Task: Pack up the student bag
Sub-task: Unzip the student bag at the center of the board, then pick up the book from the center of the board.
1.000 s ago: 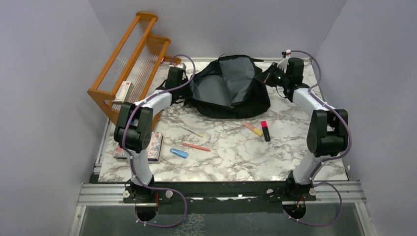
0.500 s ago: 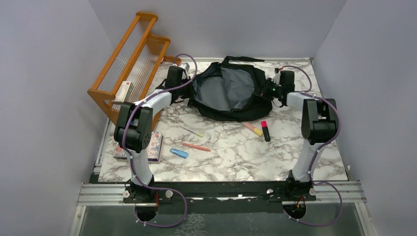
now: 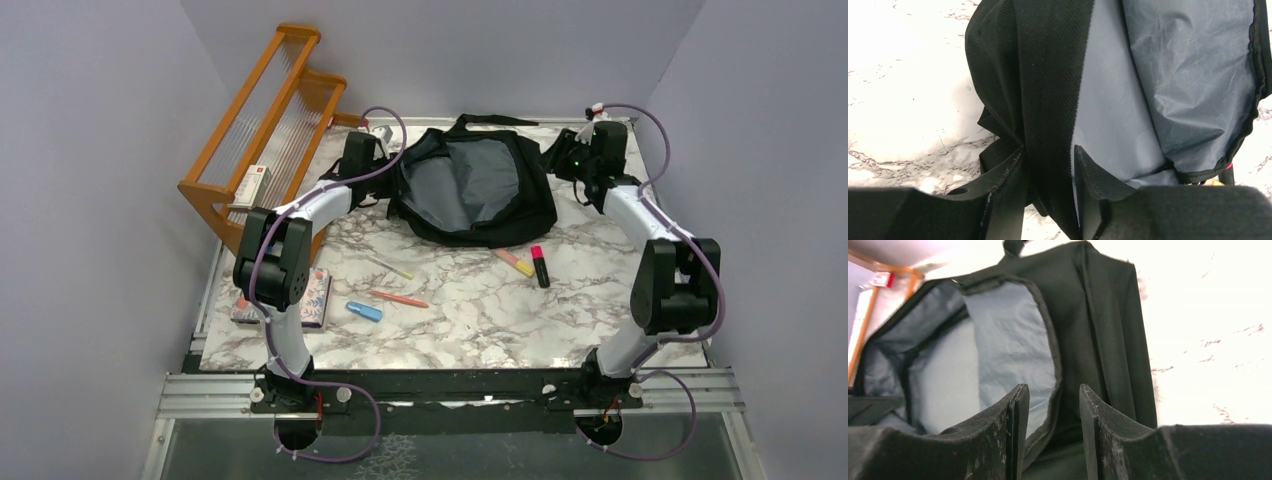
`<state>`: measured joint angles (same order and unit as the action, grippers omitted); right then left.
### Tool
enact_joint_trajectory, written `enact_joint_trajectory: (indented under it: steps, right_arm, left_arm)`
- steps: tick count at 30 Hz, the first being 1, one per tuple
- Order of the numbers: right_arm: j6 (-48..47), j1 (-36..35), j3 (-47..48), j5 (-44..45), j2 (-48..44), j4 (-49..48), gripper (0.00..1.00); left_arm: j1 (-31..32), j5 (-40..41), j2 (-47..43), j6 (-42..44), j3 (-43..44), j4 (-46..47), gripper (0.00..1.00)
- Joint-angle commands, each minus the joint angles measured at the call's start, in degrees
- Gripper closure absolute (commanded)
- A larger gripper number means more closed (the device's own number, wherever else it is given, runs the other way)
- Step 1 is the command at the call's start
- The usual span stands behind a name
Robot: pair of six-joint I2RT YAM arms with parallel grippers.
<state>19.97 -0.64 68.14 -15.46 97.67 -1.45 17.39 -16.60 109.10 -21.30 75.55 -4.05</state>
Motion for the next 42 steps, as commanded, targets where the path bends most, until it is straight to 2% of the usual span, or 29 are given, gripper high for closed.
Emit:
enact_joint_trajectory:
  steps: [1, 8, 14, 21, 27, 32, 37, 42]
  right_arm:
    - [-2.8, 0.2, -0.7, 2.1, -5.8, 1.4, 0.54]
    - [-1.9, -2.4, -1.0, -2.8, -9.2, 1.4, 0.53]
    - [0.5, -7.6, -1.8, -3.6, -10.9, 1.3, 0.53]
    - [4.3, -15.2, -3.5, -4.6, -12.2, 0.1, 0.53]
    - [6.5, -23.3, -3.9, -5.6, -10.5, -2.1, 0.52]
    - [8.5, -30.6, -4.0, -6.4, -7.2, -4.9, 0.51]
    - [10.7, -37.1, -2.9, -7.9, -2.6, -8.0, 0.5]
    - [12.4, -41.7, -0.2, -9.8, 2.7, -10.4, 0.49]
  left_arm:
    - [0.4, -1.0, 0.3, 0.6, 2.8, 0.8, 0.58]
    - [0.4, 0.9, -2.0, 0.6, 5.6, -1.3, 0.47]
    - [0.4, 3.8, -8.0, 1.5, 6.0, -4.2, 0.38]
    - [0.4, 10.6, -21.2, 0.0, -2.9, -7.4, 0.35]
    - [0.4, 22.4, -35.1, -9.1, -13.1, -15.1, 0.33]
    - [0.4, 30.4, -47.3, -18.7, -20.0, -26.0, 0.3]
    - [0.4, 33.9, -56.8, -25.2, -24.3, -35.7, 0.24]
    - [0.4, 36.1, -60.8, -34.2, -26.9, -46.1, 0.23]
